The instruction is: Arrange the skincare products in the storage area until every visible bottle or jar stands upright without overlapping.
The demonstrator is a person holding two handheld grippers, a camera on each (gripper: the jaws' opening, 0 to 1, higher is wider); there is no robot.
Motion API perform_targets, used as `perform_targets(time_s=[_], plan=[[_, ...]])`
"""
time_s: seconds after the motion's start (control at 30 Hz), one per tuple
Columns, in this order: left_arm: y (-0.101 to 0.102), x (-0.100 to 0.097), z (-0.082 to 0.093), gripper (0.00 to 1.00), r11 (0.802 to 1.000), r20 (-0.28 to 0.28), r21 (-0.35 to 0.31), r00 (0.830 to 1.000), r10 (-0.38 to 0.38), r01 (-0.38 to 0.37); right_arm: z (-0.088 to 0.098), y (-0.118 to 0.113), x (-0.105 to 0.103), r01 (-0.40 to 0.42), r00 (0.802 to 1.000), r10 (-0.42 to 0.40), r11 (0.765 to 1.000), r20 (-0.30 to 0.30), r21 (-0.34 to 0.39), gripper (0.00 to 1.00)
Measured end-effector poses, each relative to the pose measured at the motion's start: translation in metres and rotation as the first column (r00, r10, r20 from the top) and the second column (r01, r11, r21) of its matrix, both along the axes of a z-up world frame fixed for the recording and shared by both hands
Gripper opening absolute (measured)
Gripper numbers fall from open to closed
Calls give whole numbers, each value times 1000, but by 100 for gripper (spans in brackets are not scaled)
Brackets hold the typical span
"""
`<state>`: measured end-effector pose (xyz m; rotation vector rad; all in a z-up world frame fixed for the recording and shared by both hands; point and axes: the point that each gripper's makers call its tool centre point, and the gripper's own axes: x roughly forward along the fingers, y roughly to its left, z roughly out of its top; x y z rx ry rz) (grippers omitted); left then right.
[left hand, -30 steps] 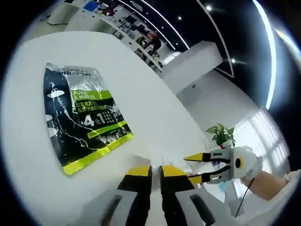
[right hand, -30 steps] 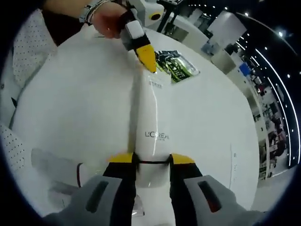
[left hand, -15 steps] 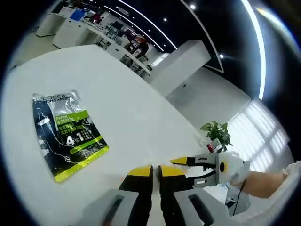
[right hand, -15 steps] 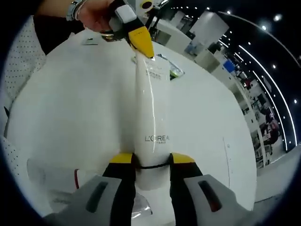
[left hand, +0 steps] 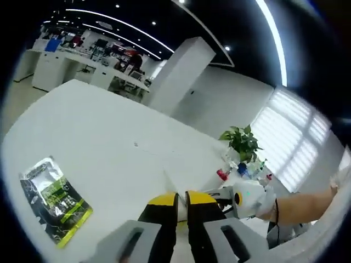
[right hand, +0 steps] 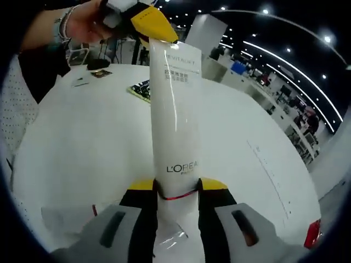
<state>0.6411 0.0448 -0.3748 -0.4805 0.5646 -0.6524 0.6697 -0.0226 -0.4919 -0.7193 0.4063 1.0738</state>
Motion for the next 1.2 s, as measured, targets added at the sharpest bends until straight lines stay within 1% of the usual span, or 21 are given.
perform_targets(time_s=[0.1, 0.13, 0.2, 0.27, 0.3, 0.43, 0.57, 0.6, 0.7, 0.77, 0.8, 0.83, 0.87, 0.9, 0.93, 0.97, 1.0, 1.07, 1.1, 1.17, 1.2], plan=[[-10, 4, 7, 5, 999, 28, 28, 999, -28, 27, 1, -4, 1, 36, 999, -36, 999, -11, 36, 26], [-16, 6, 10, 5, 997, 42, 55, 998, -47, 45, 1, -6, 1, 46, 999, -46, 998, -14, 47, 26], [-20, 8, 12, 5, 995, 55, 87, 997, -63, 58, 1, -9, 2, 69, 997, -67, 995, -24, 71, 26], [-32, 8, 18, 5, 984, 87, 148, 990, -108, 95, 2, -11, 2, 81, 996, -79, 993, -29, 83, 26], [-40, 8, 20, 5, 980, 97, 166, 987, -127, 110, 2, -13, 2, 93, 995, -90, 991, -37, 100, 26], [-62, 7, 27, 7, 972, 96, 164, 978, -182, 165, 2, -19, 2, 109, 993, -103, 986, -56, 129, 26], [-83, 9, 30, 8, 961, 107, 190, 968, -226, 203, 1, -25, 1, 138, 989, -129, 979, -69, 147, 26], [-91, 7, 31, 8, 955, 101, 181, 961, -257, 236, 1, -27, 2, 147, 988, -136, 977, -77, 157, 26], [-103, 9, 31, 9, 949, 102, 181, 955, -278, 257, -1, -30, 2, 148, 987, -136, 976, -83, 158, 27], [-104, 9, 31, 7, 948, 97, 180, 954, -284, 263, -2, -30, 1, 145, 988, -133, 978, -84, 152, 26], [-104, 10, 32, 4, 949, 104, 184, 955, -276, 254, -8, -34, 1, 125, 991, -119, 988, -67, 90, 26], [-101, 12, 33, 2, 946, 121, 210, 954, -275, 246, -9, -35, 3, 113, 993, -110, 991, -40, 69, 24], [-101, 13, 33, 2, 944, 120, 219, 953, -276, 246, -17, -41, 0, 121, 991, -120, 993, -61, 14, 19], [-102, 11, 33, 2, 936, 120, 237, 948, -296, 262, -25, -59, 1, 156, 986, -161, 981, -33, -119, 0], [-102, 10, 32, 2, 934, 106, 242, 949, -296, 264, -31, -64, 0, 170, 984, -178, 969, -29, -178, 0], [-103, 12, 32, 2, 931, 118, 251, 946, -302, 266, -21, -51, -1, 159, 987, -159, 984, 12, -79, 0], [-99, 15, 31, 2, 928, 126, 281, 949, -289, 246, -20, -50, 7, 151, 988, -150, 988, 19, -43, 0], [-94, 19, 31, 2, 927, 141, 305, 952, -272, 219, -25, -50, 7, 163, 985, -165, 986, -44, -43, 0], [-95, 19, 31, 2, 928, 138, 297, 951, -277, 227, -26, -51, 8, 174, 982, -176, 984, -75, -34, 2], [-96, 20, 31, 2, 933, 120, 267, 953, -279, 239, -21, -52, 12, 173, 983, -174, 985, -59, -16, 5], [-97, 19, 31, 2, 930, 126, 277, 951, -283, 240, -18, -53, 10, 172, 983, -171, 985, -59, -3, 7]])
